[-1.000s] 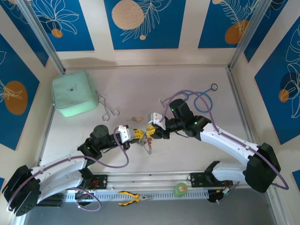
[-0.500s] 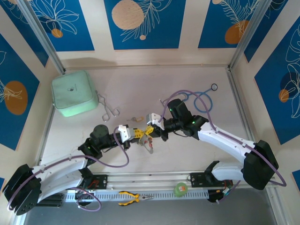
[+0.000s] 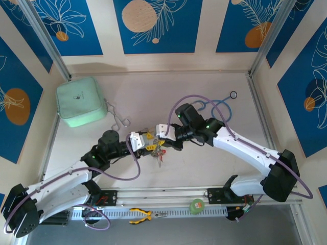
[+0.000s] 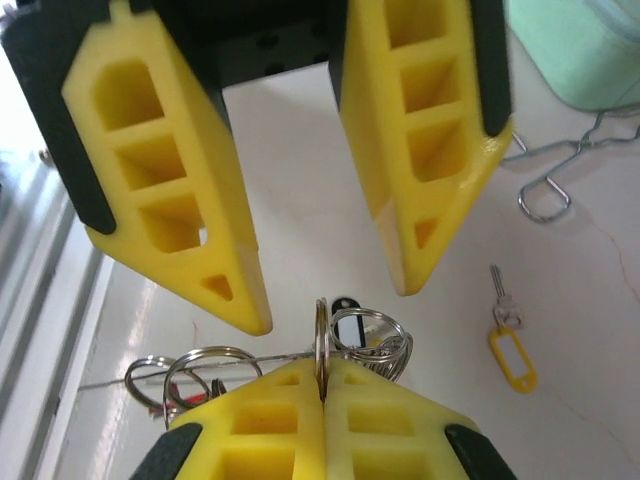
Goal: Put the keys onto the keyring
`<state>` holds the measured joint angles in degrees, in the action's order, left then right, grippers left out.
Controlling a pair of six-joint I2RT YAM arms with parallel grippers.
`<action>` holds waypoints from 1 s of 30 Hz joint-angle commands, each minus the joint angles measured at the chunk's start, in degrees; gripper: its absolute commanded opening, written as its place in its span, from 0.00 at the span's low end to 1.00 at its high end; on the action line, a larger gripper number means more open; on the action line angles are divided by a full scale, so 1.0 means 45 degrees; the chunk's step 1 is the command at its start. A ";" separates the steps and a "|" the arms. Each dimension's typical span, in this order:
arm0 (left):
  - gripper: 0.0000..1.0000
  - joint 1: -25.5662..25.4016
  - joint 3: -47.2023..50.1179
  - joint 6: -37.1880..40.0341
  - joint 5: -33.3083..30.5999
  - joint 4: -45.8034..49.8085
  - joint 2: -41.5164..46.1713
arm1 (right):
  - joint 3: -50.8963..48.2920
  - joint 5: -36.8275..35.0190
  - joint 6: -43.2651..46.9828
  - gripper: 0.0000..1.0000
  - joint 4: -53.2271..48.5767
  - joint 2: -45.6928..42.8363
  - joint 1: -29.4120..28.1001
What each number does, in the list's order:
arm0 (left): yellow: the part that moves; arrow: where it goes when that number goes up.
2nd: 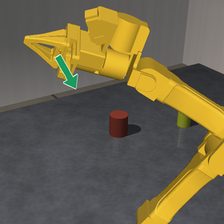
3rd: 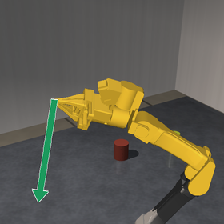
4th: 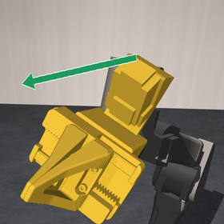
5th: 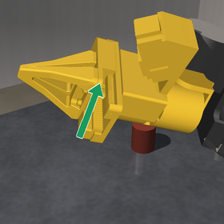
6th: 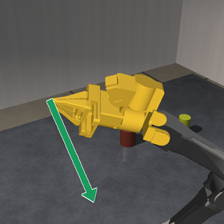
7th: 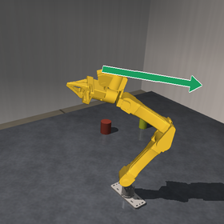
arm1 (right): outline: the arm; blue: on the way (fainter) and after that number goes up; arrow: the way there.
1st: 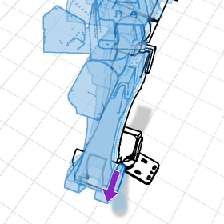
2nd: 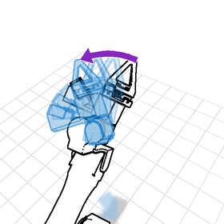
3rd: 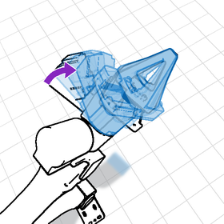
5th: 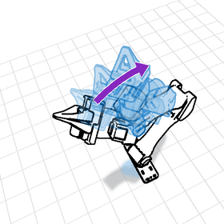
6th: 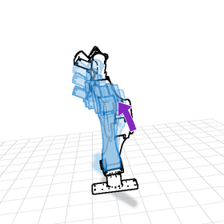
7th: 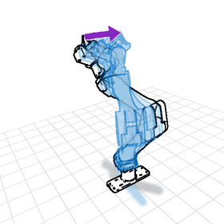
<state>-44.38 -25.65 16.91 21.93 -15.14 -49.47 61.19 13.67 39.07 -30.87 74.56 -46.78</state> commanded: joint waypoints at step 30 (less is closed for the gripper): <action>0.00 -0.0040 0.1501 -0.0780 0.1195 -0.3635 -0.0155 | -0.2323 0.3428 -0.2410 0.31 0.3058 -0.1190 0.1142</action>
<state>-44.38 -19.00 14.98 24.99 -24.03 -50.74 51.51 24.40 29.78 -19.14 68.53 -41.60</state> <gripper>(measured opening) 0.064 0.314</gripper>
